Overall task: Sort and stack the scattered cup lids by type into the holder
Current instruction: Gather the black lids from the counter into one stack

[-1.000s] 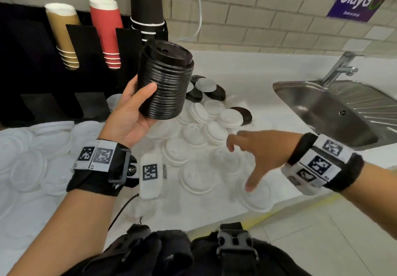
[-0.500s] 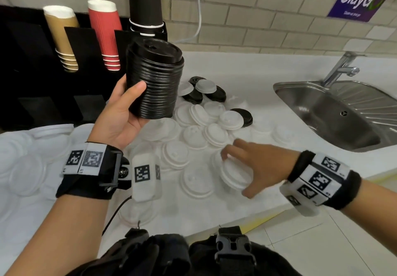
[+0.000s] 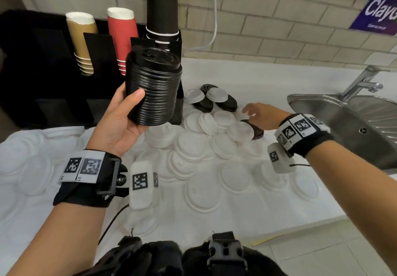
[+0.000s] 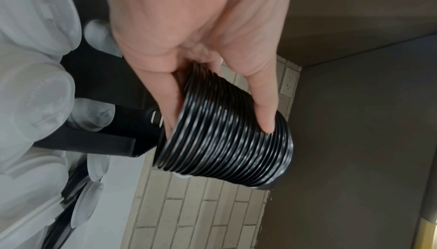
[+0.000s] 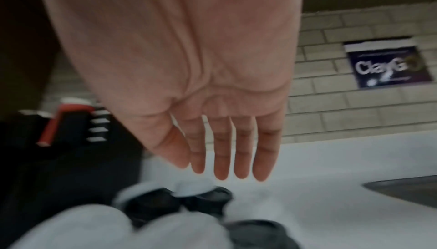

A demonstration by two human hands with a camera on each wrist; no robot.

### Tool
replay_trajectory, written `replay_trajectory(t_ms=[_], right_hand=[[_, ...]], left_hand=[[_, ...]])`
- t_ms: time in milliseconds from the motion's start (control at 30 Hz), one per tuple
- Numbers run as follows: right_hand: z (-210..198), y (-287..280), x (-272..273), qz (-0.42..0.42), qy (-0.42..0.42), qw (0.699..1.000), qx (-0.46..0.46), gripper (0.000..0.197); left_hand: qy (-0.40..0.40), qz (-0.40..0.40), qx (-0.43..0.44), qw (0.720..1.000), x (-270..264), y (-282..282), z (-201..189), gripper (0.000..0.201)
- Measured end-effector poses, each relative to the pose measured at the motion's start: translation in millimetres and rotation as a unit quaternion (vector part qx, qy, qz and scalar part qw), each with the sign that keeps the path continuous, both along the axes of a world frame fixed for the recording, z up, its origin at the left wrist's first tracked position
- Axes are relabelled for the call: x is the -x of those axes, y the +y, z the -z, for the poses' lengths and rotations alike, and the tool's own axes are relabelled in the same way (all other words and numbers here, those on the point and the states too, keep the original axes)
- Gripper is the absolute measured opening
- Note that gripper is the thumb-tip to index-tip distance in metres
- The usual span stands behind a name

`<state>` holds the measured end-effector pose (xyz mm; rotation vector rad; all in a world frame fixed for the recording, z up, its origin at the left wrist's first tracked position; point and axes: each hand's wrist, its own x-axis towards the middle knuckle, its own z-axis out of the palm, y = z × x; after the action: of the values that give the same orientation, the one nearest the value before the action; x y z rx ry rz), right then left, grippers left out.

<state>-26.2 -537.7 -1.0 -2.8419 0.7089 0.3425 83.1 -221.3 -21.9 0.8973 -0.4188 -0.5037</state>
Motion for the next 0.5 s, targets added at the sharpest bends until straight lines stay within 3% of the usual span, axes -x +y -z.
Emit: replay_trajectory(t_ms=[133, 233, 333, 500], right_hand=[[22.7, -38.6, -3.7, 0.056, 0.071, 0.995, 0.044, 0.047], [31.1, -46.3, -7.3, 0.066, 0.083, 0.994, -0.016, 0.061], [30.8, -48.6, -15.1, 0.05, 0.118, 0.99, -0.056, 0.072], [29.4, -46.3, -27.4, -0.007, 0.184, 0.98, -0.072, 0.075]], left_hand=[[-0.003, 0.003, -0.001, 1.0, -1.8, -2.9, 2.8, 0.041], [-0.006, 0.0, -0.004, 1.0, -4.9, -3.3, 4.3, 0.041], [-0.006, -0.002, -0.002, 1.0, -8.0, -4.1, 3.4, 0.041], [-0.003, -0.007, -0.003, 1.0, -9.6, -5.8, 3.4, 0.039]])
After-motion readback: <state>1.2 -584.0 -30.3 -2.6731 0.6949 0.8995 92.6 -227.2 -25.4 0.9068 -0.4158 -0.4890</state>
